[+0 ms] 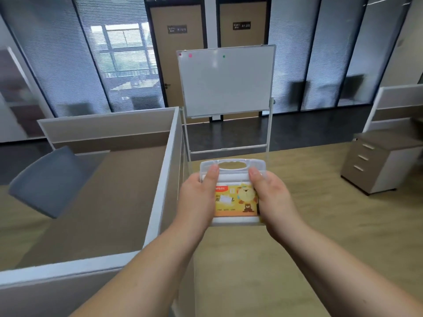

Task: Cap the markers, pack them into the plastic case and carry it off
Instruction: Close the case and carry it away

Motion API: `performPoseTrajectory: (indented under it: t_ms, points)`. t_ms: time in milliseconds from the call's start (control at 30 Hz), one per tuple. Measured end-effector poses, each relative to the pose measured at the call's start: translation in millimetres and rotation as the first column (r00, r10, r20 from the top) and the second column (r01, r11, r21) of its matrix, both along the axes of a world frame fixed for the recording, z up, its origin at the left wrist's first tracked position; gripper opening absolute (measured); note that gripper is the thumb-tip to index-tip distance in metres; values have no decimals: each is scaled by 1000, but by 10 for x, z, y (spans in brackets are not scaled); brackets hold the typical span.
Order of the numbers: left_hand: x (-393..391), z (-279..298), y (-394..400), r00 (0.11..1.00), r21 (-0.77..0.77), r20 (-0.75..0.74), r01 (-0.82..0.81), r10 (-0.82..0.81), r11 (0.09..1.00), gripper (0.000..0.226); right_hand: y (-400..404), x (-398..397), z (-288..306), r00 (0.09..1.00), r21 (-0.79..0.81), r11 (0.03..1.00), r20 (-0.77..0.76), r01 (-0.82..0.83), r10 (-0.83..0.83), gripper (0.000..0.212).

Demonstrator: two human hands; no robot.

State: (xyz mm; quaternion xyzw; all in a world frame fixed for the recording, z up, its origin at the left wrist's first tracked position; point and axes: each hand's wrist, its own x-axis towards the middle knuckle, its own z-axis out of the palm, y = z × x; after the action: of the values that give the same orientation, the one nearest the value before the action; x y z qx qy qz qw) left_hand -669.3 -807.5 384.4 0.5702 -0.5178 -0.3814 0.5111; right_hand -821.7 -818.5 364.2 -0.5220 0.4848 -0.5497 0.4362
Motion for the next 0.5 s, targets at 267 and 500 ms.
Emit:
performPoseTrajectory:
  t_ms: [267, 500]
  points:
    - [-846, 52, -1323, 991, -9, -27, -129, 128, 992, 48, -1497, -839, 126, 987, -18, 991, -90, -135, 133, 53]
    - [-1114, -25, -2352, 982, 12, -41, -184, 184, 983, 45, -2593, -1075, 7, 978, 30, 979, -31, -203, 204, 55]
